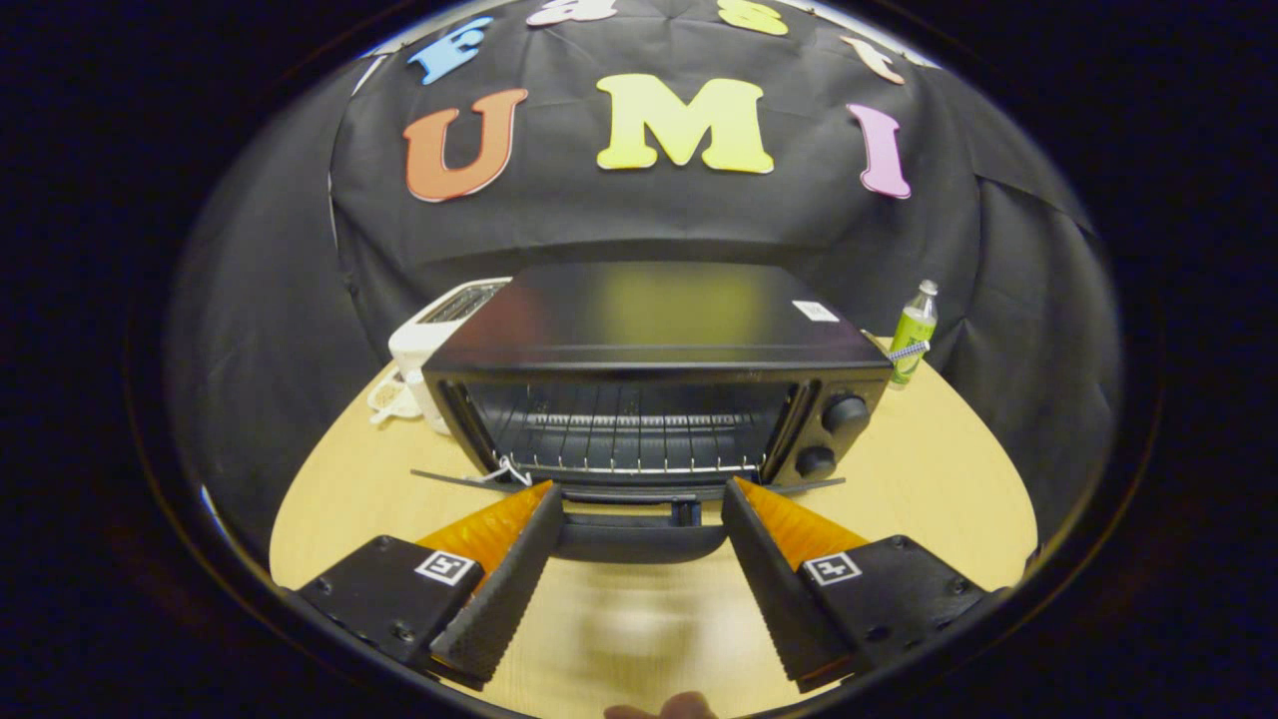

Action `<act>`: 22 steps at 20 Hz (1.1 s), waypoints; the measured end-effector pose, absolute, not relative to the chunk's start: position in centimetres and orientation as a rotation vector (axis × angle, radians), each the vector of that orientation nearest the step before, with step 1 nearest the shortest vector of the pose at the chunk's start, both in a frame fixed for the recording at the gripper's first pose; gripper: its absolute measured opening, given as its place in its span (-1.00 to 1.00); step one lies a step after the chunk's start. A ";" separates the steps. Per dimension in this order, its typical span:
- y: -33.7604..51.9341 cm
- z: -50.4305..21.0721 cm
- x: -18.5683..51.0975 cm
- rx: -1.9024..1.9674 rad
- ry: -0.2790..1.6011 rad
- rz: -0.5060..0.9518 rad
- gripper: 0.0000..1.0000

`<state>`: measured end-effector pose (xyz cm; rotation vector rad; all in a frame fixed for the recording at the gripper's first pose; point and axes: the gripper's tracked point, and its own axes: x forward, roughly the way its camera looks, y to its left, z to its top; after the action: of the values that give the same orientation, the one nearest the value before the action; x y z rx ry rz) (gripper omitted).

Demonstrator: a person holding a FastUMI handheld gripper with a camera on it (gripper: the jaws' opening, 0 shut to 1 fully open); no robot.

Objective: Open the toaster oven, put the food inside, and close the toaster oven door.

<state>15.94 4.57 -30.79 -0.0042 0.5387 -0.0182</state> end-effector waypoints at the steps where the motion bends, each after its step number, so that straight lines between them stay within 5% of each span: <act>1: 4.6 -31.5 15.4 -0.004 0.554 -0.016 1.00; 17: 3.5 -35.4 8.9 -0.009 0.723 0.067 1.00; 22: 12.0 -31.9 3.4 0.197 0.934 0.460 1.00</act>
<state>3.36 12.04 -31.86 0.1973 0.9340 0.4600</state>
